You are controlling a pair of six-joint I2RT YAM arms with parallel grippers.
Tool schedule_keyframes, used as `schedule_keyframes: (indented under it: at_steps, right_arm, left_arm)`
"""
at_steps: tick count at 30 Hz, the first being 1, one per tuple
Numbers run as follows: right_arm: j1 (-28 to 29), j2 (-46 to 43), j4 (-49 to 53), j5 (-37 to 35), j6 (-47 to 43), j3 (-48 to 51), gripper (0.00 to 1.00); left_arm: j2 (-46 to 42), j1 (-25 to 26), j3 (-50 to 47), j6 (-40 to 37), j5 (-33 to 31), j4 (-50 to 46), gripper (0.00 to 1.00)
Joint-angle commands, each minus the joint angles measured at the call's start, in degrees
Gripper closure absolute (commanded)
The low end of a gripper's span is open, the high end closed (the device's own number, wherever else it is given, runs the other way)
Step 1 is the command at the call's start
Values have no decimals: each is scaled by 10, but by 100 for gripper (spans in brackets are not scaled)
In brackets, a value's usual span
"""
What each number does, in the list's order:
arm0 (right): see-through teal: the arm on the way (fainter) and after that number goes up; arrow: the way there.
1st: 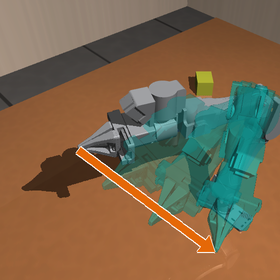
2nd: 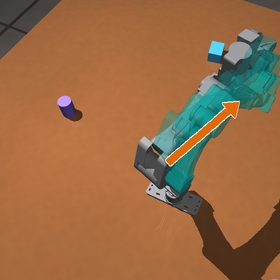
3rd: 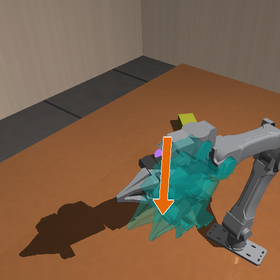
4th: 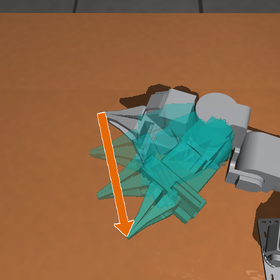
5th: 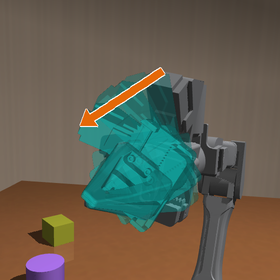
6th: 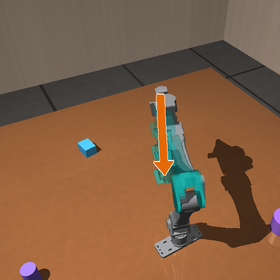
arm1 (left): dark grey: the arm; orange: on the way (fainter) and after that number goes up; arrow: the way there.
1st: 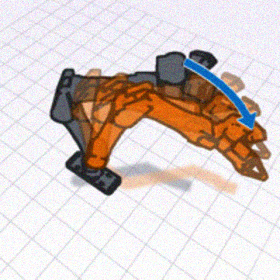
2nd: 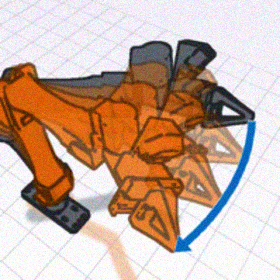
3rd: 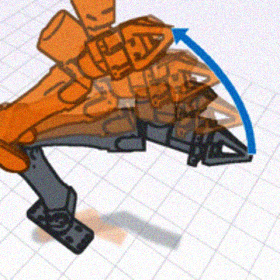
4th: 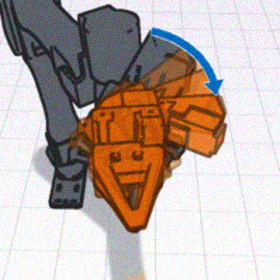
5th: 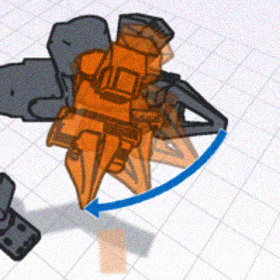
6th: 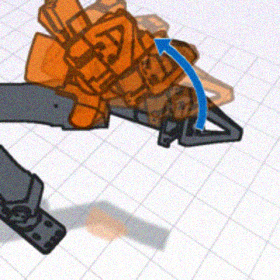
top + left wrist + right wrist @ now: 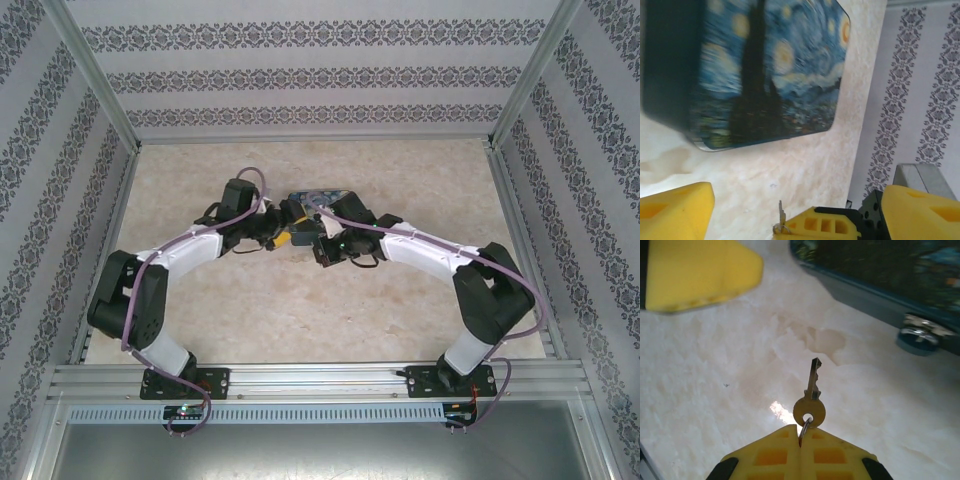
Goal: Unlock a padlock with a key
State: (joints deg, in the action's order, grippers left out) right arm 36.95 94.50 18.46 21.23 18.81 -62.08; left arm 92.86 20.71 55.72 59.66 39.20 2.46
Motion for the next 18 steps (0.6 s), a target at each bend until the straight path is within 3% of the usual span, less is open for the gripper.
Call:
schedule_keyframes:
  at_steps: [1,12,18]
  right_arm:
    - [-16,-33,-27,38,16,22,100]
    - [-101,-98,-94,138,44,104,100]
    - [-113,-106,-102,158,48,111,100]
  left_arm:
    - [25,27,31,27,0,40,19]
    - [69,72,52,48,-4,80,37]
    - [85,84,72,52,-4,83,39]
